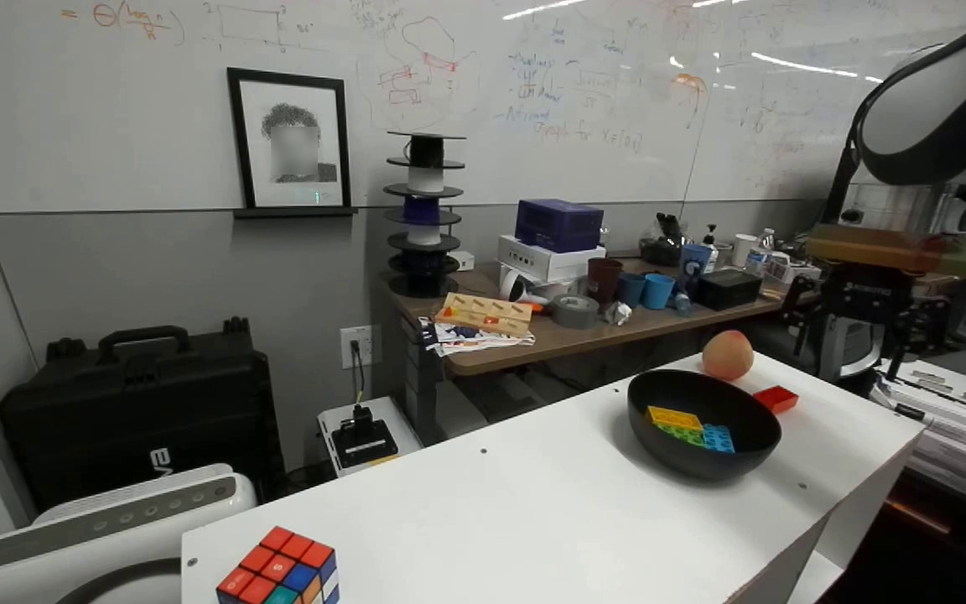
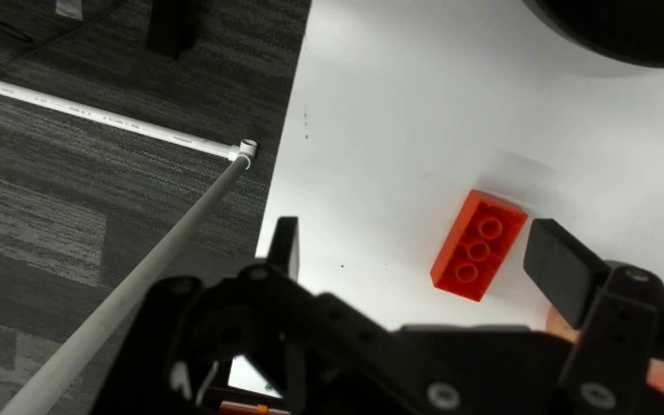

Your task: Place the green, yellow, blue and red blocks inside the black bowl

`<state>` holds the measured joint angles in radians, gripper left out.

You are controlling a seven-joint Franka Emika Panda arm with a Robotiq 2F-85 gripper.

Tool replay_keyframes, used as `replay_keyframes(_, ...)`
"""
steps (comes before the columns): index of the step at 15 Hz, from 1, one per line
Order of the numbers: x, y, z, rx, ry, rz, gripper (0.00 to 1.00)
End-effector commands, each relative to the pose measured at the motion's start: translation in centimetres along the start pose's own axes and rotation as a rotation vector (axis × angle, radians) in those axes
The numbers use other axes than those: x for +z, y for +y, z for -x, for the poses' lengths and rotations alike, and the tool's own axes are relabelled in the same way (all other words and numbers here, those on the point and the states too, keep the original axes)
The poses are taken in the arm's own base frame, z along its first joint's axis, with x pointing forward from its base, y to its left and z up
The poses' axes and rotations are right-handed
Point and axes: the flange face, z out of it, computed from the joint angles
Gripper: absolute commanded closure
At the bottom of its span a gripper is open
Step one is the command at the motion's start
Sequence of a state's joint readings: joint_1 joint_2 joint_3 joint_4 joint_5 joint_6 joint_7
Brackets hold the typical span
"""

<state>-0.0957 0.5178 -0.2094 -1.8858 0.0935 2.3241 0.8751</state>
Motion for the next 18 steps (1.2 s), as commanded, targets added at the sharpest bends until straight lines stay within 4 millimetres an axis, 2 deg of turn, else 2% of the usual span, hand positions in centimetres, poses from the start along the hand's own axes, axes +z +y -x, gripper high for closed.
replay_keyframes(1, -0.3, -3.5, -0.5, 0.074, 0.056, -0.043, 0.0)
replay_keyframes(4, -0.1, -5.5, -0.8, 0.118, 0.075, -0.048, 0.0)
replay_keyframes(8, 2.1, -6.9, -1.8, 0.143, 0.078, -0.021, 0.0)
replay_keyframes(12, 4.4, -6.7, -2.9, 0.156, 0.073, 0.008, 0.0)
replay_keyframes(18, 6.6, -5.6, -4.4, 0.167, 0.069, 0.038, 0.0)
